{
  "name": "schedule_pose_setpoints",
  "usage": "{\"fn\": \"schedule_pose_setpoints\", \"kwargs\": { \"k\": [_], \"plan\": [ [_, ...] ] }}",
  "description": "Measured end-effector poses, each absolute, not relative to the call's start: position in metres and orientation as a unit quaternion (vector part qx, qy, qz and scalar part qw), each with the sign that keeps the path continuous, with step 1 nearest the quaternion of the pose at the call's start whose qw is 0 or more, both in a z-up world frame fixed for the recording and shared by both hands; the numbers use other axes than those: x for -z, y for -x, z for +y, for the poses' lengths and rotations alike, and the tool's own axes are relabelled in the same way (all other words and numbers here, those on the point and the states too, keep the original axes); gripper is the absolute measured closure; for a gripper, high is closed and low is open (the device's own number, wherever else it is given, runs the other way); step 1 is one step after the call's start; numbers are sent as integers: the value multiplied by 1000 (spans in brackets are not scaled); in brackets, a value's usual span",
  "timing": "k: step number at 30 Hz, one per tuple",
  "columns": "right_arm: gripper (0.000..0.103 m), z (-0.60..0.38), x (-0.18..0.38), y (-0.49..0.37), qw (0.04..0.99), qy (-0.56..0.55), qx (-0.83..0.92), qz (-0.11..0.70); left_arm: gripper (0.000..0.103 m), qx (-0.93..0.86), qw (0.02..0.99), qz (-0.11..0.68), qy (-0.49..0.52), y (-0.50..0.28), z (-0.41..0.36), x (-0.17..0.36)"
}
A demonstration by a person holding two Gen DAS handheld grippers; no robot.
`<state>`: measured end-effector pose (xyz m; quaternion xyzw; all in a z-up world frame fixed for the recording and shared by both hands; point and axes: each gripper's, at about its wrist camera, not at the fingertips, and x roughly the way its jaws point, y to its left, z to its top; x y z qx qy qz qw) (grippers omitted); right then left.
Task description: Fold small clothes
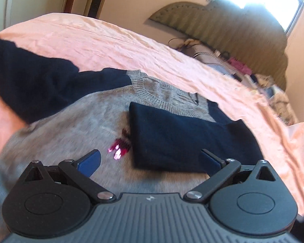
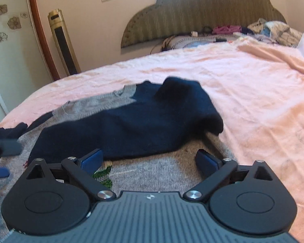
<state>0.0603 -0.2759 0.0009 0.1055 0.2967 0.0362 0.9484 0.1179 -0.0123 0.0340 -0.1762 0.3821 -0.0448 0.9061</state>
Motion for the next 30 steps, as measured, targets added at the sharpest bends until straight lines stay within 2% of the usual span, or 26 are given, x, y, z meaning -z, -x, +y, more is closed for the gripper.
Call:
{"fn": "schedule_pose_setpoints", "kwargs": {
  "k": [6, 8, 11, 12, 14, 15, 20, 26, 30],
  "plan": [
    [0, -275, -1, -63, 947, -108, -46, 299, 1, 14, 903, 404, 149, -151, -41, -20],
    [0, -276, -1, -63, 947, -113, -49, 298, 6, 2, 908, 402, 121, -152, -49, -18],
    [0, -275, -1, -64, 946, -114, -49, 298, 29, -28, 915, 399, 50, -153, -63, -17],
    [0, -275, -1, -64, 946, -113, -49, 299, 41, -34, 918, 394, 34, -152, -66, -18],
    [0, -274, -2, -64, 946, -112, -50, 299, 74, -35, 923, 384, 14, -150, -68, -23],
    [0, -274, -2, -64, 946, -113, -50, 299, 97, -34, 923, 384, 3, -151, -70, -25],
    [0, -275, -2, -64, 946, -114, -51, 299, 98, -39, 927, 372, -15, -150, -74, -36],
    [0, -276, -2, -64, 946, -116, -51, 298, 99, -62, 946, 317, -16, -147, -49, -70],
    [0, -275, -1, -64, 946, -114, -51, 299, 98, -84, 930, 355, -48, -159, -25, -45]
  ]
}}
